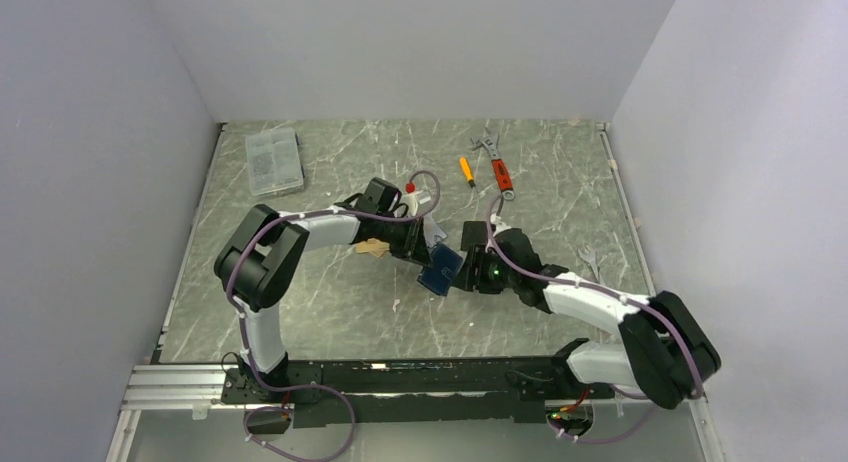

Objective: Put the credit cards into the card holder
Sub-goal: Open the card holder at the center of the board.

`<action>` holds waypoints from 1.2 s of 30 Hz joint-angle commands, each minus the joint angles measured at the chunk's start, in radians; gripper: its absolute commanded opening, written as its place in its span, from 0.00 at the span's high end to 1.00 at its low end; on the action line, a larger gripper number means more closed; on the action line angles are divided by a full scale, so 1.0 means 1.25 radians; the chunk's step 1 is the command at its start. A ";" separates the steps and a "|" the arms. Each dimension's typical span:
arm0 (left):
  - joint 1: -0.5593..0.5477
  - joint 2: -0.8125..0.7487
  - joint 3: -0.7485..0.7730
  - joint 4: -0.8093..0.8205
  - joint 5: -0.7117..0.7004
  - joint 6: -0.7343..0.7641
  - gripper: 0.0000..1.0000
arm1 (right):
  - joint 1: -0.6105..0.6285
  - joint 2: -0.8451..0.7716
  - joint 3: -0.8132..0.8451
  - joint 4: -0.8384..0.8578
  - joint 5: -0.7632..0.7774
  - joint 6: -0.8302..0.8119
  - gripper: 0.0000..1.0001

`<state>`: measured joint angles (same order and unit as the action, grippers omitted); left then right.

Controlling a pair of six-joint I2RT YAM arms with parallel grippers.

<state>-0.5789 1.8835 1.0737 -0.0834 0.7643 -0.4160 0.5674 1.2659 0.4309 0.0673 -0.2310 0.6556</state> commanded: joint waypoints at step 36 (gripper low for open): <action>0.087 -0.321 -0.017 0.228 0.366 -0.234 1.00 | -0.200 -0.494 0.007 0.016 -0.238 0.000 0.37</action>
<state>-0.4961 1.5394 1.0584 0.0822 1.1976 -0.6426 0.3225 0.7067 0.3721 0.2234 -0.6060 0.7181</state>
